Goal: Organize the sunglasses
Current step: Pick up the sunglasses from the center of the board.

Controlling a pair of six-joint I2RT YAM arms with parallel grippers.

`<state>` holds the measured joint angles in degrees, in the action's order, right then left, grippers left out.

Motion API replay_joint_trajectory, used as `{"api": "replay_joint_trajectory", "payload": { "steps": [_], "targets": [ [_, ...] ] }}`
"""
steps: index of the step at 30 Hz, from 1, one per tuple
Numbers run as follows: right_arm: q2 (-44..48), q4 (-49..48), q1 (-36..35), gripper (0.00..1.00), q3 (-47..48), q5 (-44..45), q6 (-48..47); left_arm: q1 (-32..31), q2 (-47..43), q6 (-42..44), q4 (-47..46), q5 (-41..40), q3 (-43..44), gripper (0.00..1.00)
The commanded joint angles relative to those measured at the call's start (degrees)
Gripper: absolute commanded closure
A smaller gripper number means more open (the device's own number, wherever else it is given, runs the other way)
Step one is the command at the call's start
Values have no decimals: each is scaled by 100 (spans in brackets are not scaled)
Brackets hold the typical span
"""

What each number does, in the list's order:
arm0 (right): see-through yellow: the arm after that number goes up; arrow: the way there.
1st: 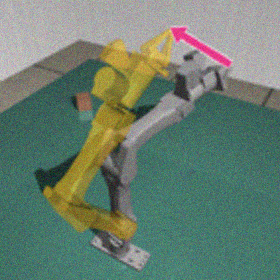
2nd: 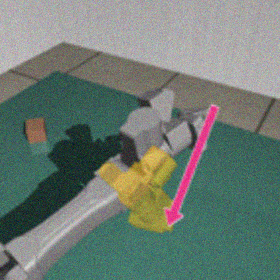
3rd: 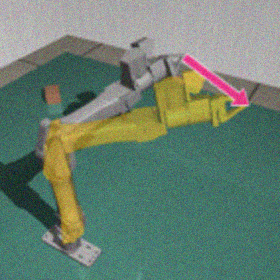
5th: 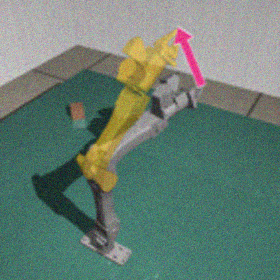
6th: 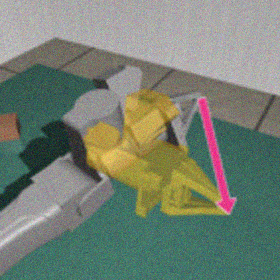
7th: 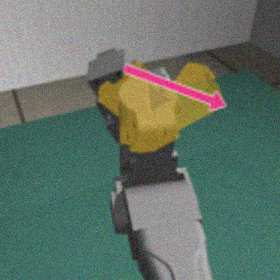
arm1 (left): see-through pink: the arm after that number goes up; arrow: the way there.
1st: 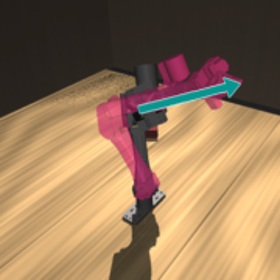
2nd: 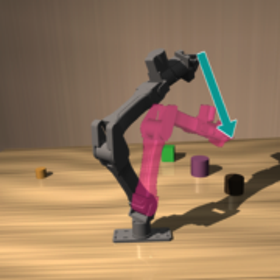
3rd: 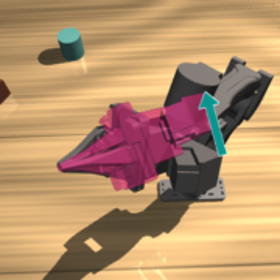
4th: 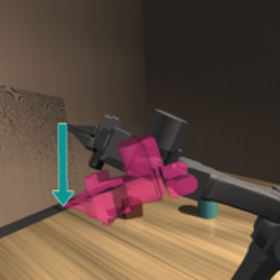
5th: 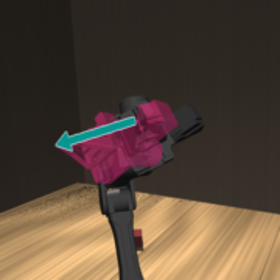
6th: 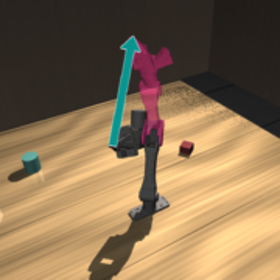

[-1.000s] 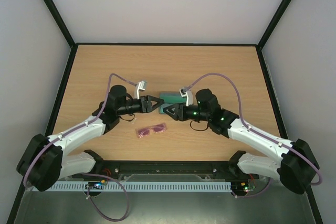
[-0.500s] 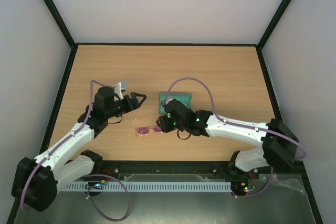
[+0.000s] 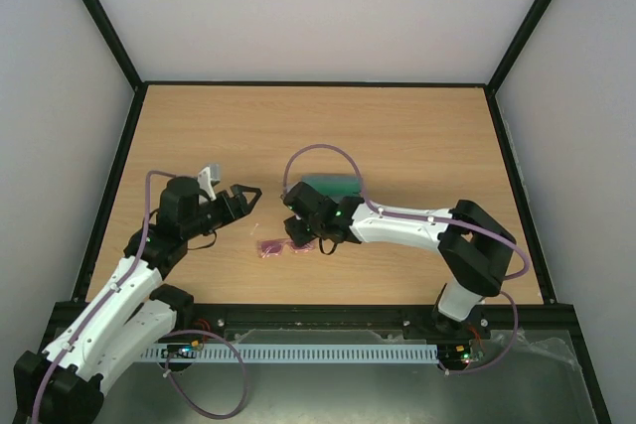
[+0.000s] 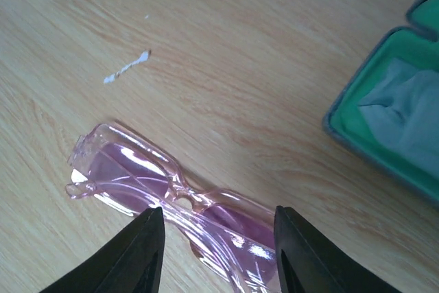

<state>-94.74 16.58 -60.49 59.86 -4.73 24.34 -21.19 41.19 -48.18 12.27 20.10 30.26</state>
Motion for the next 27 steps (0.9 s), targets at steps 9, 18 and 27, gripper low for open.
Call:
{"api": "replay_joint_trajectory", "payload": {
  "steps": [9, 18, 27],
  "targets": [
    [-25, 101, -33, 41, -132, -513, -490, 80, 48, 23, 100, 159, -201, 18],
    [-499, 494, -205, 35, 286, 16, -909, 80, 116, 33, 44, 187, -217, 18],
    [-797, 749, -465, 40, 606, 477, -1159, 89, 113, 20, 18, 200, -246, 18]
  ]
}}
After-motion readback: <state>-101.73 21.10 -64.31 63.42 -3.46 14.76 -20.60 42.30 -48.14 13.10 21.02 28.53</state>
